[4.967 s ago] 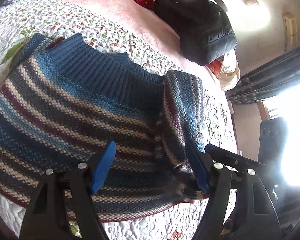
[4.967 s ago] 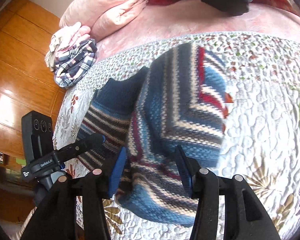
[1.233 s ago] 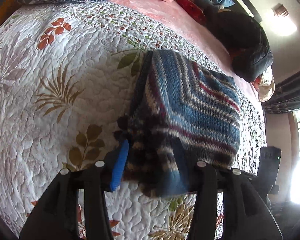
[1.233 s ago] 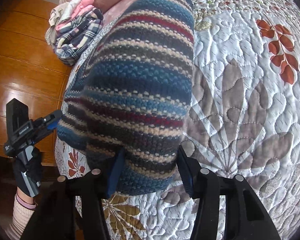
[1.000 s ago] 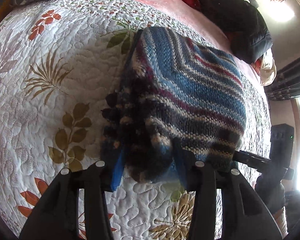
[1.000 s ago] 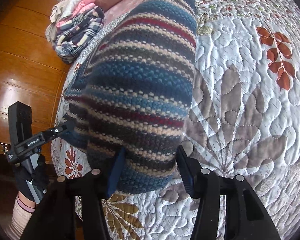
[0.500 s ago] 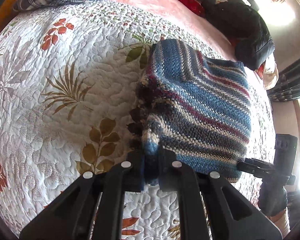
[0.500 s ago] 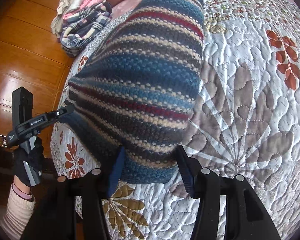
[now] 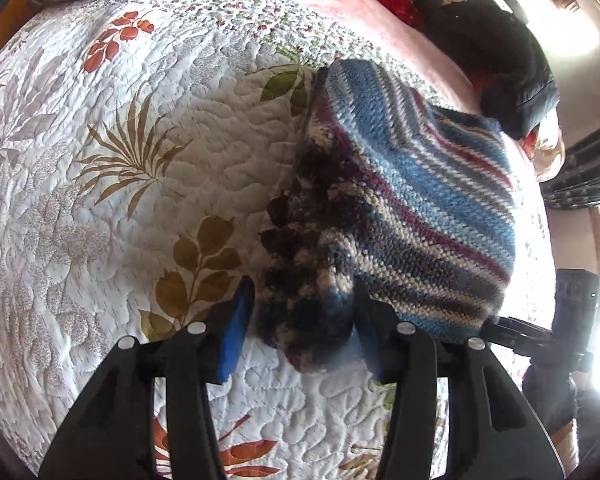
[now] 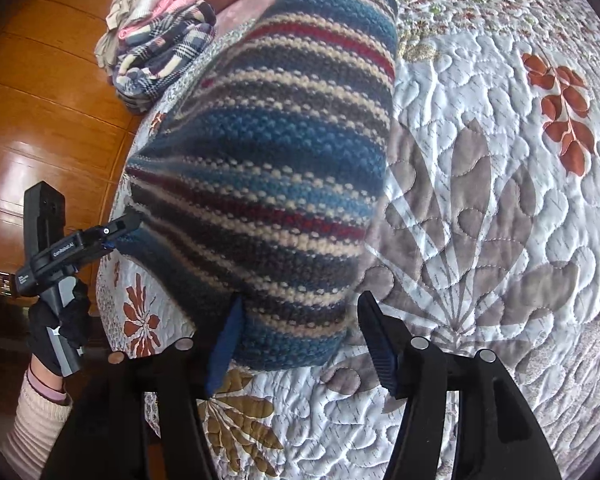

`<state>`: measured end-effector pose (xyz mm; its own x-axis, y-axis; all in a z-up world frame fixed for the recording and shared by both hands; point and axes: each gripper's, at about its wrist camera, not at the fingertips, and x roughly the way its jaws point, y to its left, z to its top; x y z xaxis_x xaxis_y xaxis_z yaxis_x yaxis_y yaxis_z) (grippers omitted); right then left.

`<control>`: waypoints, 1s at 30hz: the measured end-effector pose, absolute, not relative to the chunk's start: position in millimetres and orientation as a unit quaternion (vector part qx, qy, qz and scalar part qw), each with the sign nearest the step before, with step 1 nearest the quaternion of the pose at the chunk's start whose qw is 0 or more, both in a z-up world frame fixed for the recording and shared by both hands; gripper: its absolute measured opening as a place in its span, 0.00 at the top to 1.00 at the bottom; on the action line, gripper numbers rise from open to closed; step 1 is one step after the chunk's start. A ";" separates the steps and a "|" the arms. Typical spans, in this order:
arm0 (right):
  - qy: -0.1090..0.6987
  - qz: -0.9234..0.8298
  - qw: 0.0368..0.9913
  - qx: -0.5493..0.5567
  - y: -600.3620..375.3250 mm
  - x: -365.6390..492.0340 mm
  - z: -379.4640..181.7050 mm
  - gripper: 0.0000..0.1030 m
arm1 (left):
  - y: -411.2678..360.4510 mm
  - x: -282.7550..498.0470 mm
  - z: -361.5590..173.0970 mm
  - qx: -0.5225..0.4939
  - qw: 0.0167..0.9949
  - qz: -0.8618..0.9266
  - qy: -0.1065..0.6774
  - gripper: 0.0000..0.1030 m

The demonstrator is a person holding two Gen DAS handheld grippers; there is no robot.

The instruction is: Fold small clothes

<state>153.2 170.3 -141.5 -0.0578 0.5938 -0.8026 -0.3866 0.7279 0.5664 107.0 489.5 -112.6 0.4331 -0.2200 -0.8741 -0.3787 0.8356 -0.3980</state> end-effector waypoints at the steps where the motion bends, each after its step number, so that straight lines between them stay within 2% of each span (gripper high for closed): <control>1: 0.625 0.364 0.685 0.087 166.5 155.3 -135.0 0.40 | 493.9 106.9 -106.7 -0.288 0.803 0.051 0.519 0.26; 4: 0.608 0.369 0.695 0.109 155.7 165.7 -119.1 0.34 | 508.7 117.4 -95.8 -0.310 0.809 0.047 0.497 0.22; 6: 0.601 0.370 0.698 0.125 149.7 176.0 -112.3 0.33 | 516.0 129.9 -94.9 -0.329 0.806 0.033 0.491 0.21; 11: 0.597 0.371 0.696 0.143 149.2 199.2 -109.3 0.29 | 511.6 174.1 -110.4 -0.315 0.793 -0.004 0.522 0.19; 18: 0.613 0.379 0.670 0.179 163.4 219.4 -134.8 0.26 | 499.0 207.0 -154.0 -0.300 0.763 -0.036 0.571 0.19; 21: 0.615 0.380 0.665 0.188 166.7 222.4 -145.5 0.19 | 495.2 211.9 -165.4 -0.329 0.752 -0.078 0.565 0.18; 24: 0.617 0.386 0.654 0.208 168.6 225.0 -155.4 0.13 | 488.0 215.1 -169.8 -0.330 0.753 -0.098 0.561 0.13; 29: 0.632 0.393 0.620 0.248 179.1 230.5 -178.4 0.08 | 487.7 213.0 -173.4 -0.334 0.756 -0.110 0.552 0.15; 30: 0.632 0.395 0.615 0.257 180.7 231.2 -182.1 0.08 | 486.4 210.0 -172.7 -0.324 0.759 -0.105 0.555 0.20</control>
<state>231.2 180.7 -182.1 -0.1102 0.8112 -0.5743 -0.1606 0.5558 0.8157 210.0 486.4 -172.7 0.3619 -0.5186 -0.7746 -0.2002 0.7683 -0.6079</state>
